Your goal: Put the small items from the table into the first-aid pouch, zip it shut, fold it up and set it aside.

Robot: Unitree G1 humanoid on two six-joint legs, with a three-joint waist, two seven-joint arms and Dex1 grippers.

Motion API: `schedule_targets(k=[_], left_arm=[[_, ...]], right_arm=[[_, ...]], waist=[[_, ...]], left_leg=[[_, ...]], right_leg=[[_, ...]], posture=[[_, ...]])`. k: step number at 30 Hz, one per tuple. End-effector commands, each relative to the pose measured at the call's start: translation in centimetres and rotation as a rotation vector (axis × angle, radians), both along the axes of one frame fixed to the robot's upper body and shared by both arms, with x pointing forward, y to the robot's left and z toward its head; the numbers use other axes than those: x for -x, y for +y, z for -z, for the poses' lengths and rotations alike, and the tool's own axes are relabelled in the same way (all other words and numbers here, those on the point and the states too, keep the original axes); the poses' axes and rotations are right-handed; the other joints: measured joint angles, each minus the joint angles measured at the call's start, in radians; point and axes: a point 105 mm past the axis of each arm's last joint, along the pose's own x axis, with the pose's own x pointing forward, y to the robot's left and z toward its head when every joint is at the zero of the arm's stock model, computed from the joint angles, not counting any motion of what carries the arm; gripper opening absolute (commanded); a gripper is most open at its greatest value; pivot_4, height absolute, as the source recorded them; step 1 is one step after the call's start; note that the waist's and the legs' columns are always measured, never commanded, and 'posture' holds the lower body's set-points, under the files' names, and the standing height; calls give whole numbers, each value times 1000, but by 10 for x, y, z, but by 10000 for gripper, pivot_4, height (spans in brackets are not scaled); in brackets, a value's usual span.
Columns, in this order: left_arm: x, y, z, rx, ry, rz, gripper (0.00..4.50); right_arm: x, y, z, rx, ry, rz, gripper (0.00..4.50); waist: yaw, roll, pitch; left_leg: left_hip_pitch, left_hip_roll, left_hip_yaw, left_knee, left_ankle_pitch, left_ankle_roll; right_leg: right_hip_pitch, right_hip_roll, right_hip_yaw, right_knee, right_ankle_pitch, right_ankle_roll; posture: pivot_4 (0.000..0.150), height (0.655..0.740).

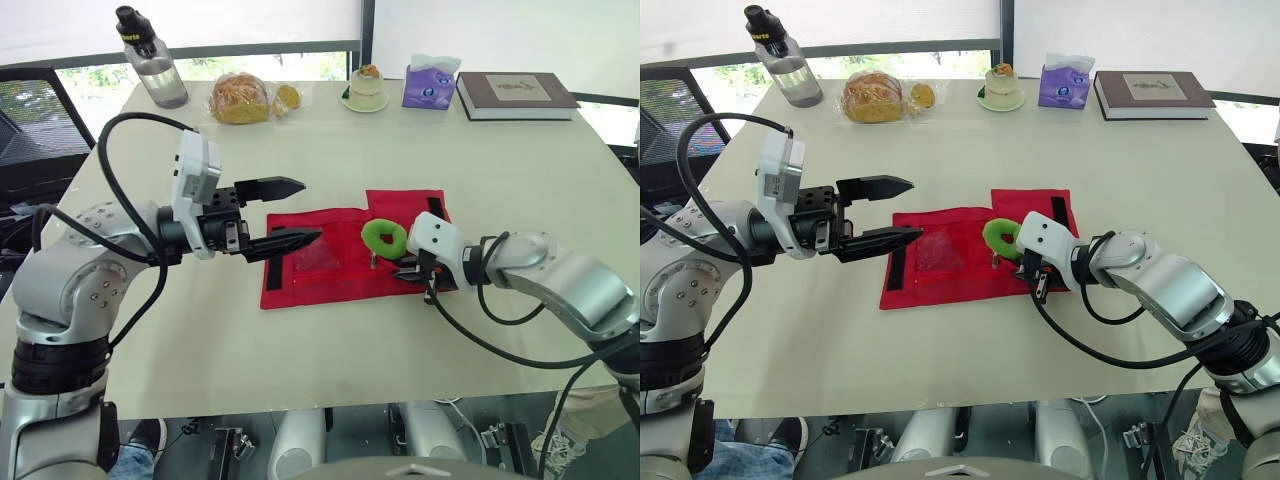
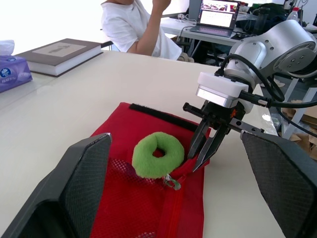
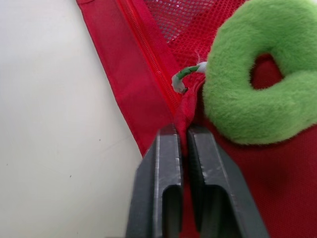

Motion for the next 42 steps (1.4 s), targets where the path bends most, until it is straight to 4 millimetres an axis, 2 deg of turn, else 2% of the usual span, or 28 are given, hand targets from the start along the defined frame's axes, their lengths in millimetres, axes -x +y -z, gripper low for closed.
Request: schedule_targets(k=[1, 6, 9, 12, 16, 20, 24, 27, 32, 36, 38, 40, 42], left_arm=[[5, 3, -12, 5, -65, -15, 45000], [6, 12, -5, -4, -38, -52, 45000], [5, 20, 4, -7, 1, -103, 45000], [3, 36, 23, -34, 53, -211, 45000], [-6, 58, 48, -40, 99, -403, 45000], [-3, 70, 69, -20, 202, -497, 45000], [4, 81, 90, -13, 310, -566, 45000], [2, 89, 109, -1, 398, -639, 45000], [-4, 88, 132, 8, 521, -703, 45000], [-12, 83, 140, 86, 644, -727, 45000], [-11, 76, 144, 164, 776, -704, 45000], [-7, 63, 153, 258, 998, -618, 45000], [-5, 55, 157, 267, 1092, -567, 45000]], right_arm=[[5, 2, -16, -17, -39, -55, 21274], [10, -1, -19, -21, -32, -75, 44581], [16, -1, -27, -80, -31, -95, 44581], [21, -6, -40, -181, -73, -99, 44581], [23, -24, -56, -277, -158, -78, 44581], [26, -35, -71, -325, -196, -71, 44581], [28, -34, -88, -381, -224, -82, 44581], [29, -26, -103, -428, -232, -112, 44581], [27, -18, -115, -447, -248, -125, 44581], [27, -18, -116, -436, -258, -122, 44581], [27, -18, -116, -436, -261, -120, 44581], [27, -17, -117, -445, -260, -115, 44581], [26, -16, -116, -448, -261, -110, 44581]], waist=[[0, 0, 0], [0, 0, 0], [0, 0, 0], [0, 0, 0], [2, 0, 0], [1, 0, 0], [1, 0, 0], [0, 0, 0], [5, 0, 0], [11, 0, -1], [10, 1, -1], [11, 2, -2], [15, 5, -3]], left_leg=[[0, 0, 0, 0, 0, 0], [0, 0, 0, 0, 0, 0], [0, 0, 0, 0, 0, 0], [0, 0, 0, 0, 0, 0], [1, 0, 0, 0, 0, 0], [1, 0, 0, 1, 0, 0], [2, 1, 0, 1, 0, 0], [2, 1, 0, 1, 0, 0], [1, 1, -1, 1, 0, 0], [2, -1, -2, 2, 0, 0], [3, -1, -2, 2, 0, 0], [3, -1, -3, 2, 0, 0], [3, -2, -5, 3, 0, 0]], right_leg=[[0, 0, 0, 1, 0, 0], [0, 0, 0, 1, 0, 0], [0, 0, 0, 1, 0, 0], [0, 0, 0, 1, 0, 0], [0, -1, -1, 1, 0, 0], [1, -1, -1, 1, 0, 0], [1, -1, -1, 1, 0, 0], [1, -1, -1, 1, 0, 0], [1, -2, -2, 1, 0, 0], [3, -3, -3, 1, 0, 0], [5, -3, -3, 1, 0, 0], [5, -3, -3, 1, 0, 0], [6, -3, -5, 1, 0, 0]], posture=[[1500, 7332], [1500, 7332], [1500, 7332], [1500, 7332], [1500, 7332], [1500, 7332], [1500, 7332], [1500, 7332], [1500, 7332], [1500, 7332], [1500, 7332], [1500, 7332], [1500, 7332]])
